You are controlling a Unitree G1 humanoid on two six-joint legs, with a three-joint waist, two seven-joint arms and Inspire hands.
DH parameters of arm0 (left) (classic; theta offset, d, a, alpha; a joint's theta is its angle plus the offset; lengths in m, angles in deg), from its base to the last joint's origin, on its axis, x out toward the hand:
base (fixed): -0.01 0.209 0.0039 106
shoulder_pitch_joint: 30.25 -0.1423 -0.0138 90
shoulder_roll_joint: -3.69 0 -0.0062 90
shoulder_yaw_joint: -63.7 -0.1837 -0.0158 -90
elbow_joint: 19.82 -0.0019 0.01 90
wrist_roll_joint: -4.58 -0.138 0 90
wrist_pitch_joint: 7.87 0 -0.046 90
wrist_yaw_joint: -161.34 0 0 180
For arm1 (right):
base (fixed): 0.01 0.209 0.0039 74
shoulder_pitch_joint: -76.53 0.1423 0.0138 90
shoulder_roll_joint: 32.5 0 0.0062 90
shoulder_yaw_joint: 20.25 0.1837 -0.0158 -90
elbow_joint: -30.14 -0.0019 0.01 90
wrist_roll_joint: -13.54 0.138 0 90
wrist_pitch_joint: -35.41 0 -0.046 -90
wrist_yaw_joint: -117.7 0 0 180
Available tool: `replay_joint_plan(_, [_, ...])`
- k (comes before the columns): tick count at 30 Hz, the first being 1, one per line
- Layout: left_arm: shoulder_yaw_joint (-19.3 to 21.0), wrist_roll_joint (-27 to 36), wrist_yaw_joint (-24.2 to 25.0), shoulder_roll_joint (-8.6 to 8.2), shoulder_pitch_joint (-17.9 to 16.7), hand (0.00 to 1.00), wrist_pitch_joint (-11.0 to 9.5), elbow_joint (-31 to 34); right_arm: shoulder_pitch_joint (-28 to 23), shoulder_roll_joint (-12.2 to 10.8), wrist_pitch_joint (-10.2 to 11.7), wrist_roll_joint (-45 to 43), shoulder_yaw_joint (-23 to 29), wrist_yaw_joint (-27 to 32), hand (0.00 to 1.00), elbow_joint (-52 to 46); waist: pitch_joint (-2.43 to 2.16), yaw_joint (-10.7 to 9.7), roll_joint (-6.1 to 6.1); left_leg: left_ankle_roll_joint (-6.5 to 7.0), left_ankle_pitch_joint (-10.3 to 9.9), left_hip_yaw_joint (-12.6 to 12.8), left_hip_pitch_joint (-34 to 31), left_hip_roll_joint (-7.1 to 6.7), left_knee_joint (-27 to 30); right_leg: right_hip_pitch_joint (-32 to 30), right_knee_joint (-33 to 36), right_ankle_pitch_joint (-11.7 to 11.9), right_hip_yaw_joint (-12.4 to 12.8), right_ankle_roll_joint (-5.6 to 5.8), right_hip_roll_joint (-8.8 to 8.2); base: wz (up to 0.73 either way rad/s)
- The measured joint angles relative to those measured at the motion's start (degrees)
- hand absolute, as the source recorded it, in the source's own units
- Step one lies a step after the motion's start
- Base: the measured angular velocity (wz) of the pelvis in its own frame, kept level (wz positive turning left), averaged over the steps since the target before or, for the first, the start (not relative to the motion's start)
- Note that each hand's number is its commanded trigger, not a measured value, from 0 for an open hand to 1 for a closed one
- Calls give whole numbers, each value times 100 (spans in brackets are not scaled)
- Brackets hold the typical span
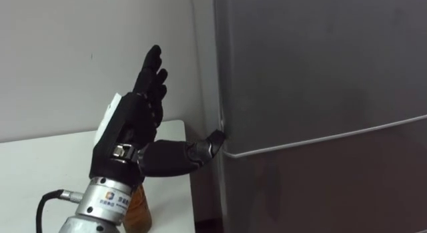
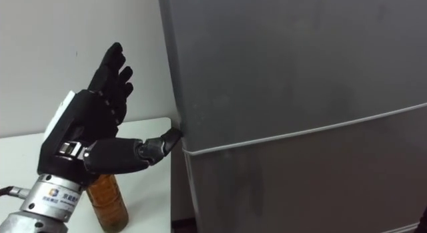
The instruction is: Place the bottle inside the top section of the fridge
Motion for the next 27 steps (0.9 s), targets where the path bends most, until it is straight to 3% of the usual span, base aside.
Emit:
replay_joint_plan(8, [-125, -1, 131, 155, 0, 0, 19, 53, 38, 22, 2, 117, -58, -25, 0, 69, -5, 6, 25, 10, -1, -4, -36, 0, -6, -14, -3, 22, -5, 7, -3, 0])
replay_joint_plan(15, [-151, 11, 311, 430, 0, 0, 206, 741, 29, 76, 10, 121, -42, -93, 0, 59, -27, 0, 88, 37, 10, -27, -35, -19, -2, -33, -8, 31, 1, 14, -17, 1])
replay_joint_plan(20, [-549, 155, 859, 350, 130, 0, 184, 1280, 32, 89, 52, 113, 13, -217, 0, 63, -21, -154, 76, 38, 11, -30, -7, -26, -13, 11, -10, 31, -2, 15, -25, -1])
replay_joint_plan(27, [-528, 316, 1129, 266, 122, 0, 178, 1282, 13, 116, 61, 23, 62, -213, 0, 61, -30, -123, 85, 41, 16, -24, -34, -19, -7, -8, -26, 12, -1, 20, -29, -1])
